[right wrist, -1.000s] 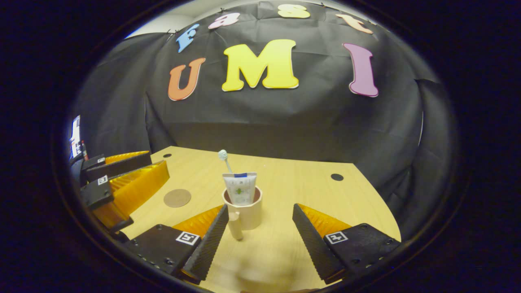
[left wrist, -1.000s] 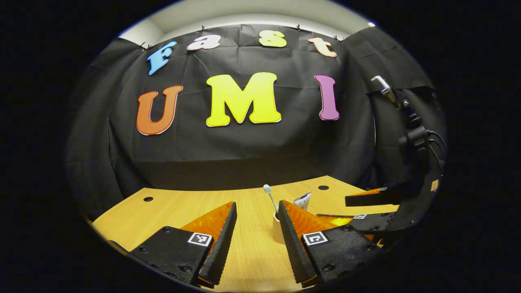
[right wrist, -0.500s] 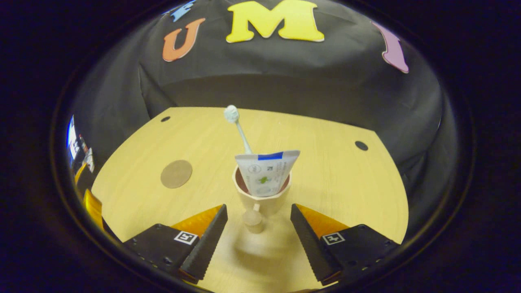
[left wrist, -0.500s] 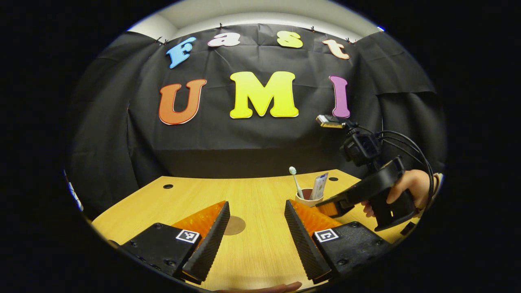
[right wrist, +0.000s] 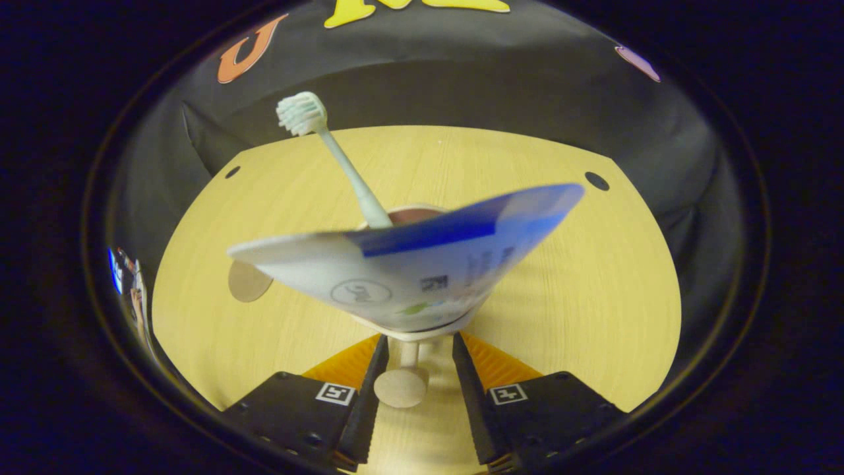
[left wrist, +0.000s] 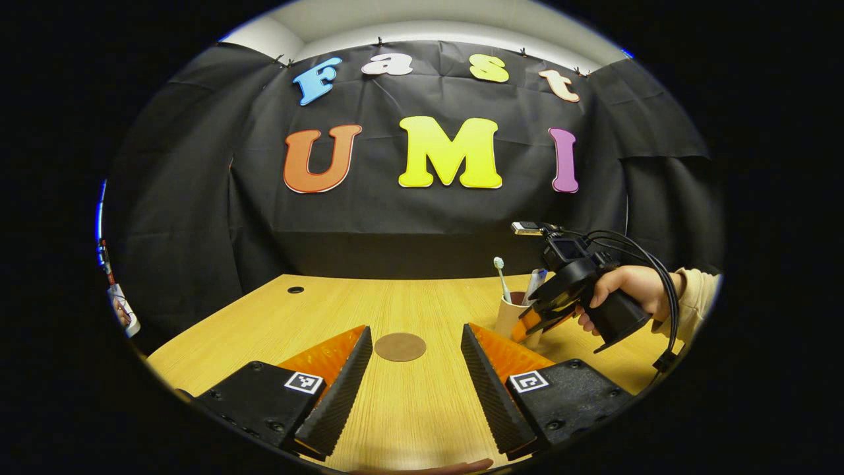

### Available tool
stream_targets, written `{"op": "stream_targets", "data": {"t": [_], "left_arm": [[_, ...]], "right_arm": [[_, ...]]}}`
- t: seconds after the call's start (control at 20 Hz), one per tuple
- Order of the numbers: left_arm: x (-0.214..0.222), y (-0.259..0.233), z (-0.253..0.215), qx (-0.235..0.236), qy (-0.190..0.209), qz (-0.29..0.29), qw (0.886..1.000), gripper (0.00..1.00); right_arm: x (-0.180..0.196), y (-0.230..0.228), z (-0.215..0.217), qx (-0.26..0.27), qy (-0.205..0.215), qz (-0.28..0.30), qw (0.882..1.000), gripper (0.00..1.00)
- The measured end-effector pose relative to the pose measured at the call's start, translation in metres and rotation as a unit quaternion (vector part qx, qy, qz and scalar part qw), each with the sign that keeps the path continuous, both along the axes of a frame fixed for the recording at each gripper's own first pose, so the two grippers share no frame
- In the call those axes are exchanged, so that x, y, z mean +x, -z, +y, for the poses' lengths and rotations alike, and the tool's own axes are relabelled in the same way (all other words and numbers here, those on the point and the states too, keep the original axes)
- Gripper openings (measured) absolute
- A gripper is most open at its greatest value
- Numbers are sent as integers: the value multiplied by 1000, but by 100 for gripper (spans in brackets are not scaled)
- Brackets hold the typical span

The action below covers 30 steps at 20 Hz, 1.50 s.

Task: Put the toothbrush and toothpaste on the desktop into the cup, then pick up the cup and place it on the coaster on the desktop.

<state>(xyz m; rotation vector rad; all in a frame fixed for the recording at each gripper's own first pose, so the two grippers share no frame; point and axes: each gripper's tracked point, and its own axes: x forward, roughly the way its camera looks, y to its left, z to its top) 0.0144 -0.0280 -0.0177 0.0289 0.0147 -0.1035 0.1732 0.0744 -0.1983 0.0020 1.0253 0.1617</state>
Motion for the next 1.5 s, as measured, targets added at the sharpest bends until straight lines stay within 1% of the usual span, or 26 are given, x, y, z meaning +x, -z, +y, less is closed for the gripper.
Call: {"op": "stream_targets", "data": {"t": [0.05,0.1,0.2,0.25,0.4,0.45,0.5,0.55,0.65,0.7,1.0,1.3,1.5], "left_arm": [[-1,1,2,-2,-1,-1,1000,87],[-2,2,3,-4,-1,0,1000,87],[-3,4,5,-6,1,2,1000,87],[-3,7,6,-7,2,4,1000,87],[-4,10,8,-11,2,9,1000,87],[-4,10,10,-12,1,10,1000,87],[-5,11,12,-12,-1,10,1000,87],[-6,10,14,-11,-3,9,1000,87],[-7,9,18,-11,-6,8,1000,87],[-7,10,18,-11,-7,7,1000,87],[-9,14,27,-14,-11,11,1000,87],[-17,6,47,-23,-27,-1,999,87],[-20,5,60,-28,-35,-4,999,87]], "right_arm": [[-3,1,0,-4,1,3,1000,56],[-4,4,-2,-3,5,9,1000,45],[-2,3,-2,-1,13,5,1000,27],[-2,0,-2,-2,16,3,1000,27],[-3,0,-1,-8,16,1,1000,22],[-3,-1,-2,-7,16,0,1000,17],[-3,0,-2,-5,18,-1,1000,20],[-3,2,-1,-3,20,0,1000,18],[-4,2,-1,3,21,0,1000,18],[-4,0,0,11,26,2,1000,15],[-6,-8,3,11,22,-12,1000,15],[-8,-30,14,13,-15,-47,999,15],[8,-37,19,14,-55,-60,997,15]]}}
